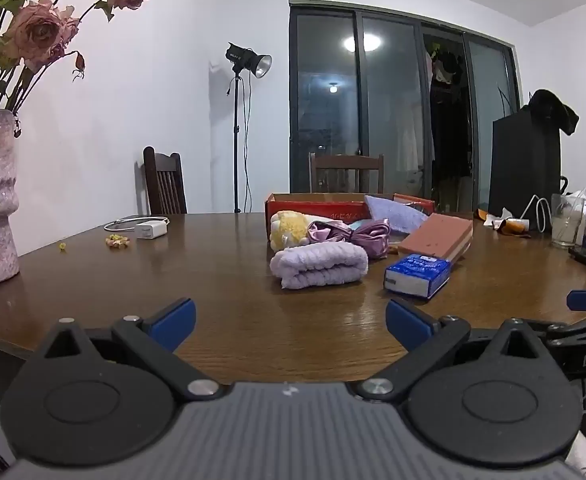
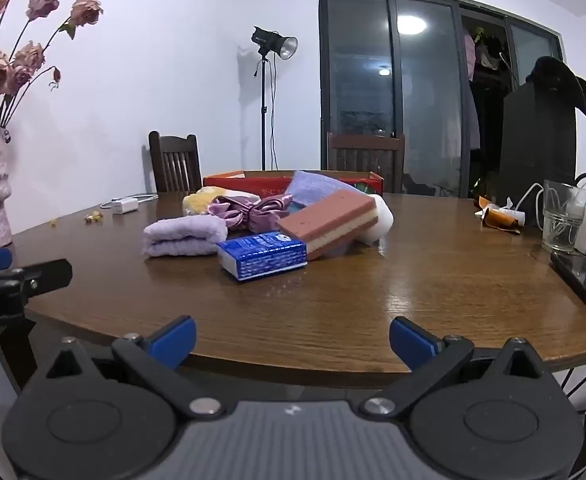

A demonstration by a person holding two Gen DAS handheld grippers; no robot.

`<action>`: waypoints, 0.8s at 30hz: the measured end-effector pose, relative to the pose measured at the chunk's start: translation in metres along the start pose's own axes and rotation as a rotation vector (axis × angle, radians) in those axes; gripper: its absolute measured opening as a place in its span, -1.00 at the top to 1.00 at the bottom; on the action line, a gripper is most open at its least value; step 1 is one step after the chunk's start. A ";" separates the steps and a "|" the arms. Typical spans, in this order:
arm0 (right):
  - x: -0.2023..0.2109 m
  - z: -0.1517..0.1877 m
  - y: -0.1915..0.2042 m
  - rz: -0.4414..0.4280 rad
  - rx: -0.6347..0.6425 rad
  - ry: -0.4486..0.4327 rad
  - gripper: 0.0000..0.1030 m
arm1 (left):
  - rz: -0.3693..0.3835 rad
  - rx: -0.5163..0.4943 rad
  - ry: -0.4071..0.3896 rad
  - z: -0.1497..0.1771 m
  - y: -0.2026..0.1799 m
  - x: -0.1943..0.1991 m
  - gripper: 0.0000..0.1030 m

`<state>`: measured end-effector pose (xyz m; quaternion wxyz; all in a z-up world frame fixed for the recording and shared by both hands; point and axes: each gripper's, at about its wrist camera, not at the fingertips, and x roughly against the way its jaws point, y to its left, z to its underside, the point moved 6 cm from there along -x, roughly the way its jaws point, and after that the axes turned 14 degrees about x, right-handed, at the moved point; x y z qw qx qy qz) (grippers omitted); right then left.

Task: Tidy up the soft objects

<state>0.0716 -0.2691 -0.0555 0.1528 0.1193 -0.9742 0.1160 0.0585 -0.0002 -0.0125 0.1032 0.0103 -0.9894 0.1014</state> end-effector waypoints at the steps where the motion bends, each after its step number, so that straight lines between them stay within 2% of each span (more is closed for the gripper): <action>1: 0.000 0.000 0.000 0.004 -0.003 0.002 -1.00 | -0.001 -0.008 -0.001 0.000 0.000 0.000 -1.00; 3: -0.002 0.001 0.000 0.005 -0.014 0.008 -1.00 | -0.009 -0.027 -0.001 0.002 -0.002 0.000 -1.00; 4: 0.002 -0.001 0.001 0.003 -0.005 -0.016 -1.00 | -0.017 -0.035 -0.001 0.002 -0.003 -0.001 -1.00; 7: -0.002 0.000 0.000 -0.011 -0.005 -0.003 -1.00 | -0.012 -0.004 -0.034 -0.001 -0.003 0.006 -1.00; 10: 0.001 -0.001 0.000 -0.021 -0.017 -0.015 -1.00 | -0.009 0.021 -0.013 -0.001 0.000 0.001 -1.00; 24: -0.004 0.000 0.003 -0.030 -0.010 -0.008 -1.00 | -0.001 0.005 -0.043 -0.002 -0.002 0.005 -1.00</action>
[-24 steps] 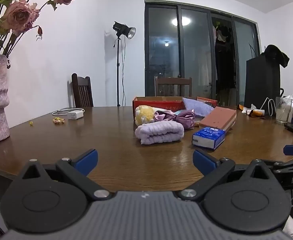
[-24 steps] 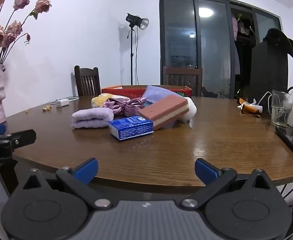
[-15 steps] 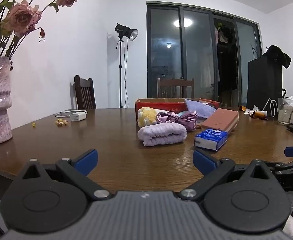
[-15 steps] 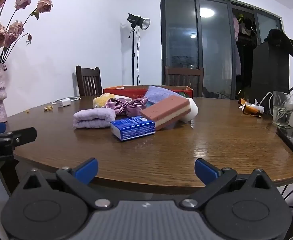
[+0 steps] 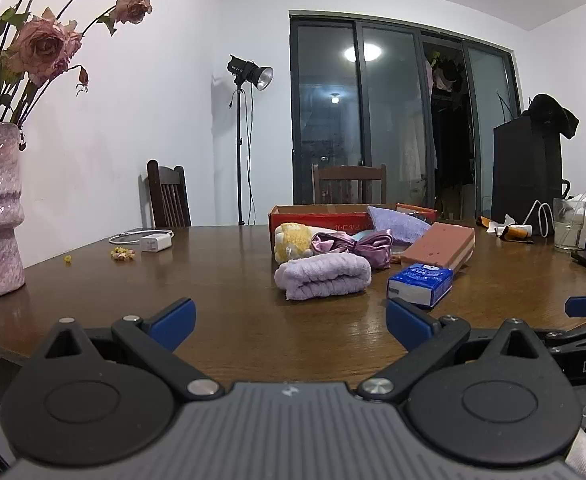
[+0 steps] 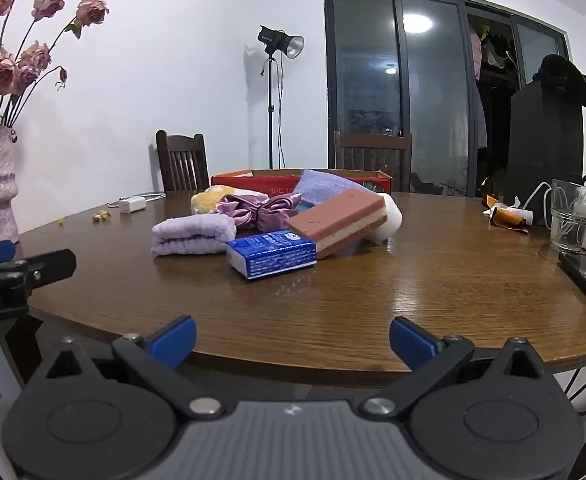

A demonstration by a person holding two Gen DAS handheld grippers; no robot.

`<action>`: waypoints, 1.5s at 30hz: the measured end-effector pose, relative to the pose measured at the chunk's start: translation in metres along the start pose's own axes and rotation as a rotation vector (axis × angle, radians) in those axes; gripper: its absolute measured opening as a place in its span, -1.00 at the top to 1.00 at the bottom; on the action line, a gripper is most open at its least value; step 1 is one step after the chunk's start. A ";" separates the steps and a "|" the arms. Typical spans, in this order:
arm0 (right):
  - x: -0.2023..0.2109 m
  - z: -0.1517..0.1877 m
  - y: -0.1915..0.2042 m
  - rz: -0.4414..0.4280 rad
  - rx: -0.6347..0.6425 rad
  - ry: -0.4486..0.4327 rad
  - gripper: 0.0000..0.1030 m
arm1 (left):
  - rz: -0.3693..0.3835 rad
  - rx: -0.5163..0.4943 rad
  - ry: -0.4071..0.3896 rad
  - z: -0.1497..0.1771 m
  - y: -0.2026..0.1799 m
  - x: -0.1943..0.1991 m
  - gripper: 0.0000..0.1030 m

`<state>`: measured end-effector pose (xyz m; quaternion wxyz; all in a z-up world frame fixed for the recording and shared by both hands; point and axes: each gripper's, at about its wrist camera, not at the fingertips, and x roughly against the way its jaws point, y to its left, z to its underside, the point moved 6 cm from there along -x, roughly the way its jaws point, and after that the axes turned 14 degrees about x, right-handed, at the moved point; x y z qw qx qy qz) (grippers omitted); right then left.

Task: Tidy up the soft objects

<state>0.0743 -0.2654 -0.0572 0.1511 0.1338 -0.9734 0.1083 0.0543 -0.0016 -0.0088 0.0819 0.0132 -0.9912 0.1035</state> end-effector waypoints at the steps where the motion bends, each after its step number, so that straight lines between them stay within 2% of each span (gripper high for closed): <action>1: 0.000 0.000 0.000 0.000 -0.001 0.000 -1.00 | -0.001 0.000 0.000 0.000 0.000 0.000 -1.00; 45: 0.002 -0.002 -0.002 0.009 0.000 -0.008 -1.00 | 0.003 -0.001 -0.001 -0.002 0.000 -0.001 -1.00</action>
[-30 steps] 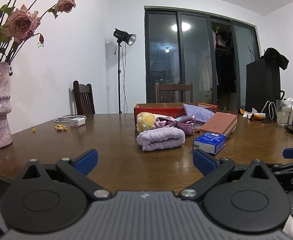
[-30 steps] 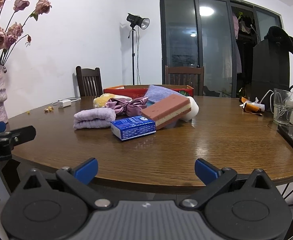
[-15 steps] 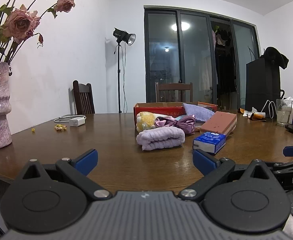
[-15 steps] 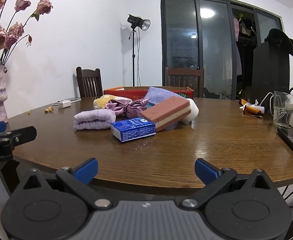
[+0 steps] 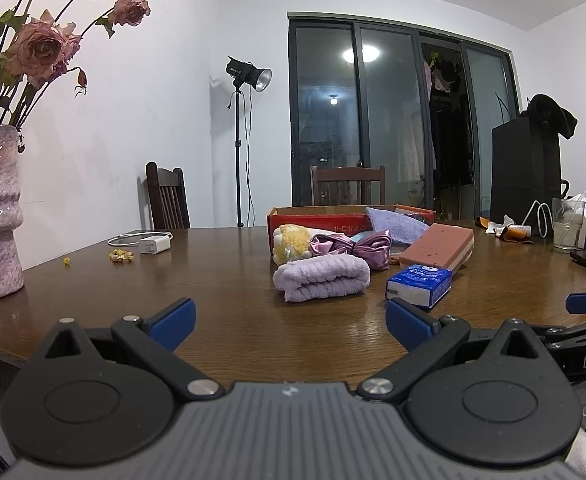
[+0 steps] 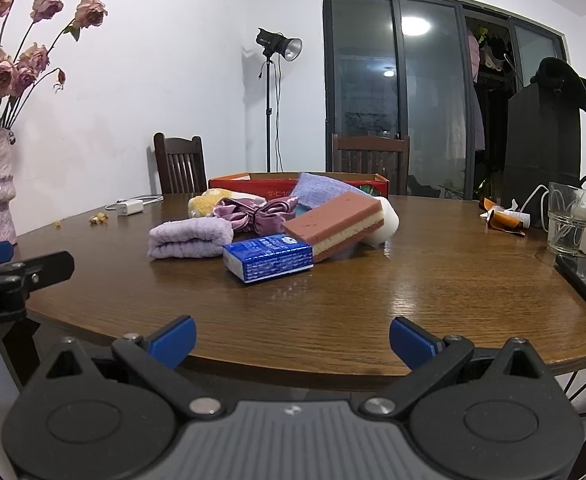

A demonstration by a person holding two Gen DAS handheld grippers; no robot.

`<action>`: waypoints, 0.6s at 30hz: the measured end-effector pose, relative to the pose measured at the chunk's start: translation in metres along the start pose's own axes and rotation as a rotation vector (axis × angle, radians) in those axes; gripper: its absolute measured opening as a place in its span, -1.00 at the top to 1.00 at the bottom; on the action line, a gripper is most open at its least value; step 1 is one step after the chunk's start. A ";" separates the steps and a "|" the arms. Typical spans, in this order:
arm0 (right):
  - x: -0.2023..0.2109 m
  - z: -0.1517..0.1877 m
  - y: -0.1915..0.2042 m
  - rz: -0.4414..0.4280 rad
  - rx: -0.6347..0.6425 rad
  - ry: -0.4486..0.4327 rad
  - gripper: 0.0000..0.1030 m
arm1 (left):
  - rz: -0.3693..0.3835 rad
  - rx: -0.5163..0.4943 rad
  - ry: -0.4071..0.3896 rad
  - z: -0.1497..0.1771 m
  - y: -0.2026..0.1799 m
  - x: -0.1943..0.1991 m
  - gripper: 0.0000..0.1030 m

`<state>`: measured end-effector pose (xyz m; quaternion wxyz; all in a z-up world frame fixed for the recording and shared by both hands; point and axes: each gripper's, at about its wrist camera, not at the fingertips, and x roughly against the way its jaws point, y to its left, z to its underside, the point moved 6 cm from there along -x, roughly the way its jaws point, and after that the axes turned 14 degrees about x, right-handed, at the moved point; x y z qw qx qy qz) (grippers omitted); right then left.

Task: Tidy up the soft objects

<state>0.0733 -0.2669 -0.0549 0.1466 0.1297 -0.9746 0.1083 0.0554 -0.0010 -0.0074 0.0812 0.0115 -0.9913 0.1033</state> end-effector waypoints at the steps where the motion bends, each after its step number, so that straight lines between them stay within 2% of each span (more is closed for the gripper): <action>1: 0.000 0.000 0.000 0.001 -0.001 -0.001 -1.00 | -0.001 0.000 0.000 0.000 0.000 0.000 -1.00; 11: 0.000 0.000 -0.001 0.003 -0.005 0.000 -1.00 | 0.000 0.000 0.004 0.002 0.000 0.000 -1.00; 15: 0.000 0.000 -0.002 0.004 -0.008 -0.001 -1.00 | 0.013 0.034 0.032 0.003 0.002 -0.002 -1.00; 18: 0.002 -0.007 -0.013 0.030 -0.035 -0.049 -1.00 | 0.007 0.033 0.042 -0.004 0.004 -0.010 -1.00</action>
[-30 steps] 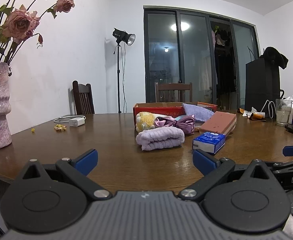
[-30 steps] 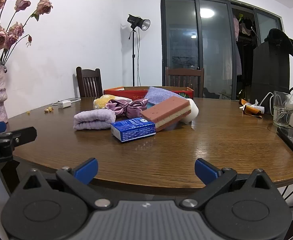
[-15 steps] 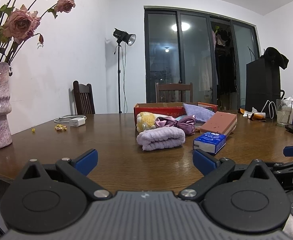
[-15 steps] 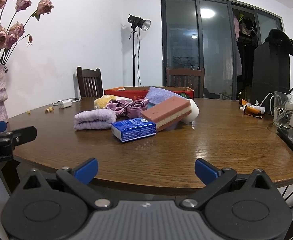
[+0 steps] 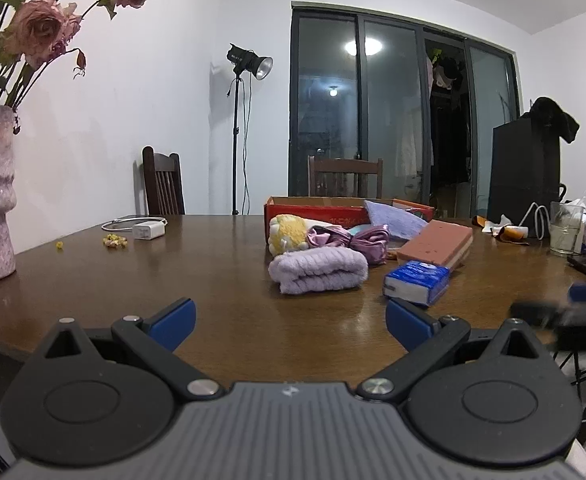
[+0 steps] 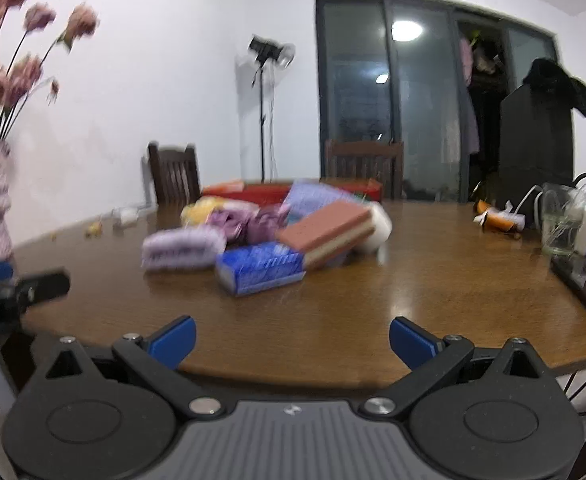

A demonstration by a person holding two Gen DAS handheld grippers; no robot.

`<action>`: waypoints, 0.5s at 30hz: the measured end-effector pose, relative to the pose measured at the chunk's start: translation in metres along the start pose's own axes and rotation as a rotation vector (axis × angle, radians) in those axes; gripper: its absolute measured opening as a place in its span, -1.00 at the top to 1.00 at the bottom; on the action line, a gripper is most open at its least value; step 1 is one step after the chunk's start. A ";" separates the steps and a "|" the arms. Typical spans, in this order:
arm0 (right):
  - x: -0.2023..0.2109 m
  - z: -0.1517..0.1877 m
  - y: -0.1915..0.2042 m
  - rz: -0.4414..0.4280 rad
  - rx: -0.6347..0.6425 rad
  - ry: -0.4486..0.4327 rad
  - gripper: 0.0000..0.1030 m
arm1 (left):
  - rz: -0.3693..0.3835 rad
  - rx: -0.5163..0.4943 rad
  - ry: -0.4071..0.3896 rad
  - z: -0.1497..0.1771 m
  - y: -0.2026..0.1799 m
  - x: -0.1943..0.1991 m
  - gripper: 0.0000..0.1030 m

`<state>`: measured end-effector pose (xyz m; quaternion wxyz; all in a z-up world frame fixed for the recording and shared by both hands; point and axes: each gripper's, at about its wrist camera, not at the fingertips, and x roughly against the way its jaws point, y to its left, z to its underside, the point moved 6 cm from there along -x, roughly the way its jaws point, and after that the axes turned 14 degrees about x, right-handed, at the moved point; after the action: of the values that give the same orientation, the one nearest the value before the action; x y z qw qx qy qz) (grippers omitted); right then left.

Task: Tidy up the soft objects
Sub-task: 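Reach both tools to the lavender towel roll and close on it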

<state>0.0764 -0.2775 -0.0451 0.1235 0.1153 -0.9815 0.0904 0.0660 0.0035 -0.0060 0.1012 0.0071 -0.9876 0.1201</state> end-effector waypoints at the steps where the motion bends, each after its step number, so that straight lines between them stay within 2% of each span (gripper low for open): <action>1: 0.000 -0.007 -0.006 0.002 -0.023 -0.027 -1.00 | 0.002 0.001 0.001 -0.008 0.000 -0.006 -1.00; 3: -0.010 -0.022 -0.017 -0.069 -0.071 -0.038 -1.00 | 0.020 0.026 -0.003 -0.028 0.003 -0.023 -1.00; 5: -0.031 -0.042 -0.024 -0.208 -0.132 -0.035 -1.00 | 0.018 0.056 0.013 -0.045 0.006 -0.046 -1.00; 7: -0.055 -0.058 -0.025 -0.304 -0.154 -0.002 -1.00 | 0.034 0.098 0.046 -0.056 0.011 -0.074 -1.00; 8: -0.068 -0.067 -0.025 -0.322 -0.158 0.017 -1.00 | 0.027 0.133 0.096 -0.059 0.015 -0.091 -0.93; 11: -0.108 -0.089 -0.015 -0.347 -0.140 0.044 -0.97 | 0.050 0.242 0.246 -0.057 0.025 -0.138 -0.48; 12: -0.123 -0.094 -0.011 -0.360 -0.131 0.063 -0.86 | 0.055 0.278 0.291 -0.053 0.029 -0.152 -0.32; 13: -0.140 -0.097 -0.006 -0.379 -0.130 0.092 -0.74 | 0.053 0.314 0.328 -0.049 0.033 -0.163 -0.25; 15: -0.177 -0.097 0.008 -0.419 -0.127 0.171 -0.11 | 0.064 0.368 0.382 -0.040 0.039 -0.181 -0.10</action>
<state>0.2632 -0.2138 -0.0001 0.2294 0.3002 -0.9258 0.0104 0.2499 0.0491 -0.0142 0.2791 -0.0288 -0.9117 0.3002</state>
